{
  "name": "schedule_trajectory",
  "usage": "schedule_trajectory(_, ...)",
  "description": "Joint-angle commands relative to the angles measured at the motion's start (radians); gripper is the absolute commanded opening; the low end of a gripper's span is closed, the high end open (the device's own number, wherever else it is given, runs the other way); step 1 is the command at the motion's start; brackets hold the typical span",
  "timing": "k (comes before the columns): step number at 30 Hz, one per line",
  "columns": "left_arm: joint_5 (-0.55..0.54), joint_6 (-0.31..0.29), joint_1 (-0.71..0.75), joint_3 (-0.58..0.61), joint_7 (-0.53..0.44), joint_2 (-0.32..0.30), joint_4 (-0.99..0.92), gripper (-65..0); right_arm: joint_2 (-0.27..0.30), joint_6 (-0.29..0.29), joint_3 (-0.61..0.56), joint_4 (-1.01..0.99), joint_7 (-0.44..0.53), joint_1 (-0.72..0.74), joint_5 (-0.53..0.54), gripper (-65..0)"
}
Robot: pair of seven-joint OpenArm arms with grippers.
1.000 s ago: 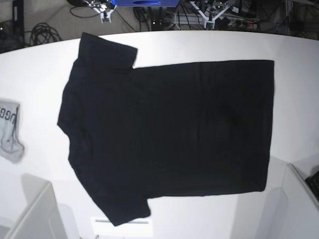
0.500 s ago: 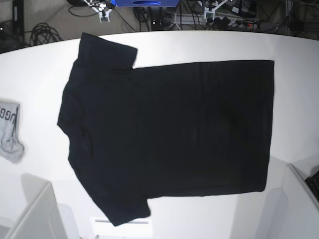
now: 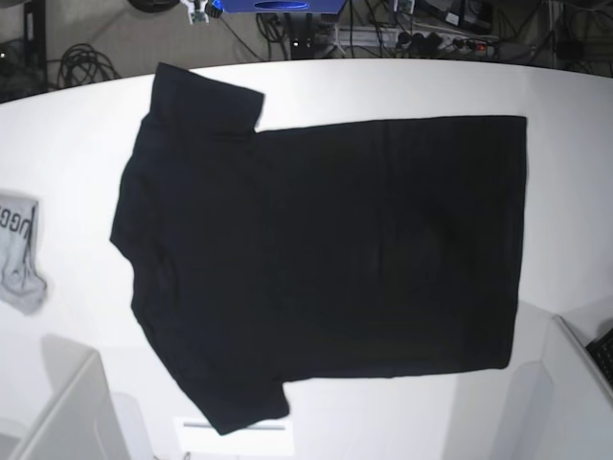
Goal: Fold the T-shirt properly
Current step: 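Move both grippers down toward the shirt's shoulder edge by the collar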
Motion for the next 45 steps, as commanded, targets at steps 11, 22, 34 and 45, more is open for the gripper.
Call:
schedule_trajectory(11,-0.015,0.005,0.197,-0.007,-0.428,-0.081,0.007,-65.0,0.000,-0.008,0.154,0.383,-0.102,-0.221,0.002,-65.0)
schedule_trajectory(22,-0.110,0.007,0.541,-0.013,-0.579,-0.116,0.537,-65.0,-0.006,-0.007,0.246,0.787,-0.242,-0.393,0.002,-65.0)
schedule_trajectory(34,-0.383,0.007,0.774,-0.013,-0.583,-0.205,1.024,-65.0,-0.054,-0.007,0.432,1.109,-0.259,-0.445,0.002,-65.0)
schedule_trajectory(45,-0.414,0.010,0.843,-0.170,-0.575,-0.201,1.337,-65.0,-0.123,-0.007,0.469,1.384,-0.260,-0.374,0.002,-65.0)
